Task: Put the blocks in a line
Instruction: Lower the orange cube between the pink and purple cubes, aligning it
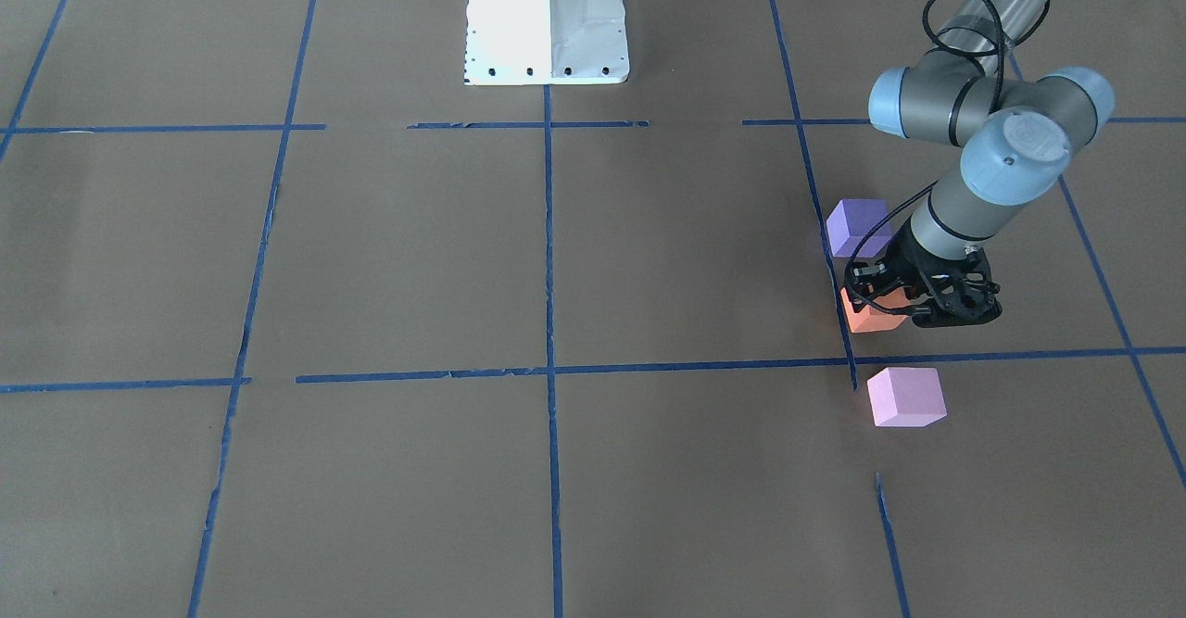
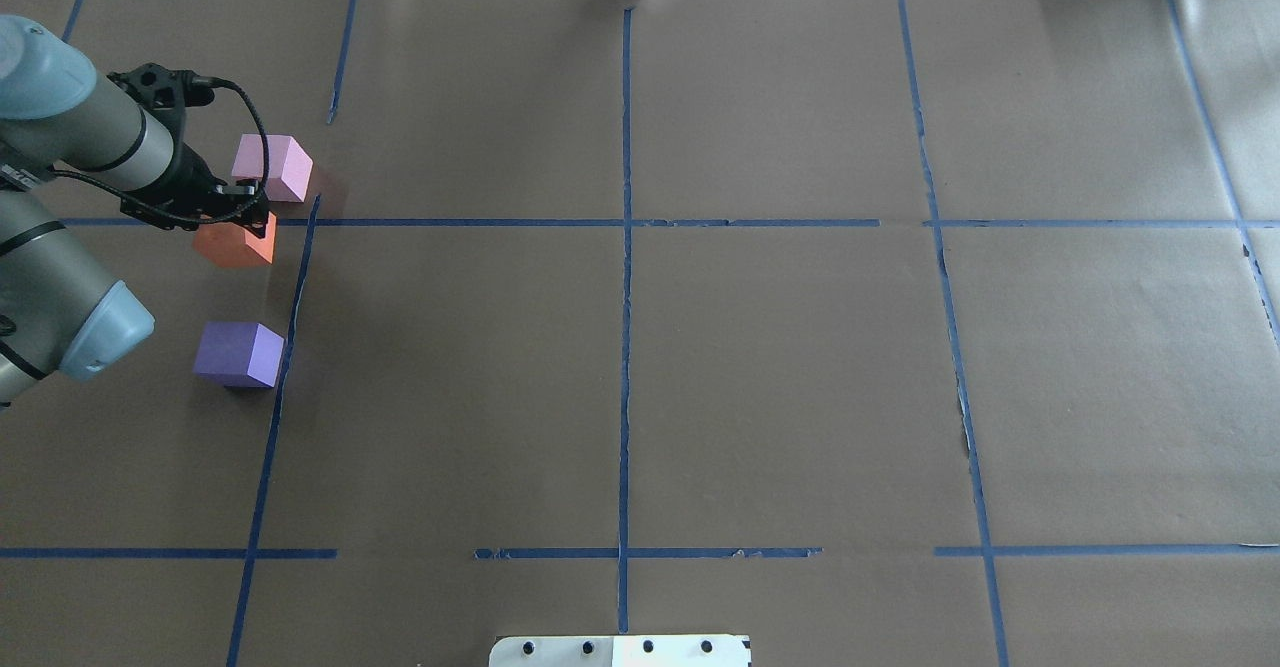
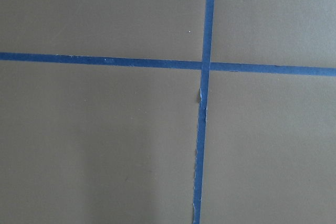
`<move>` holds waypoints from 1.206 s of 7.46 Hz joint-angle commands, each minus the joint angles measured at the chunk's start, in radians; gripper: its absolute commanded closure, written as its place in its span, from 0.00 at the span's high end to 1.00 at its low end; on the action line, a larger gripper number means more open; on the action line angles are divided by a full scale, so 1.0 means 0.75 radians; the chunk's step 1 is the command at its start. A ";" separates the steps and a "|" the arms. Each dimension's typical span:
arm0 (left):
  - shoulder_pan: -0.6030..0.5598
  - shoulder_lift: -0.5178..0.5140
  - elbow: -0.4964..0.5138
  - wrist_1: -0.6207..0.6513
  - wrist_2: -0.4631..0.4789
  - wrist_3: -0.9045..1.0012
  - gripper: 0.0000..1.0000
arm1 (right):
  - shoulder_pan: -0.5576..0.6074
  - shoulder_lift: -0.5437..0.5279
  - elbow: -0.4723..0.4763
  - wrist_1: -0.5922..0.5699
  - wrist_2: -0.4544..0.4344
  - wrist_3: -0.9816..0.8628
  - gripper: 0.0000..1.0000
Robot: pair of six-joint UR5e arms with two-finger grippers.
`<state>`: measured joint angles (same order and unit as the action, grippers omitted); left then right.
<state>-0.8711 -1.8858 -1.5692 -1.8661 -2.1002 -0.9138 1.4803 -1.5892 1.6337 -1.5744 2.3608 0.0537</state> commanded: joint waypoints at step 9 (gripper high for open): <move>0.018 0.019 0.029 -0.001 0.004 0.026 0.53 | 0.000 0.000 0.000 -0.001 0.000 0.000 1.00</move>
<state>-0.8576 -1.8715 -1.5501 -1.8670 -2.0972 -0.8952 1.4803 -1.5892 1.6337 -1.5743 2.3608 0.0537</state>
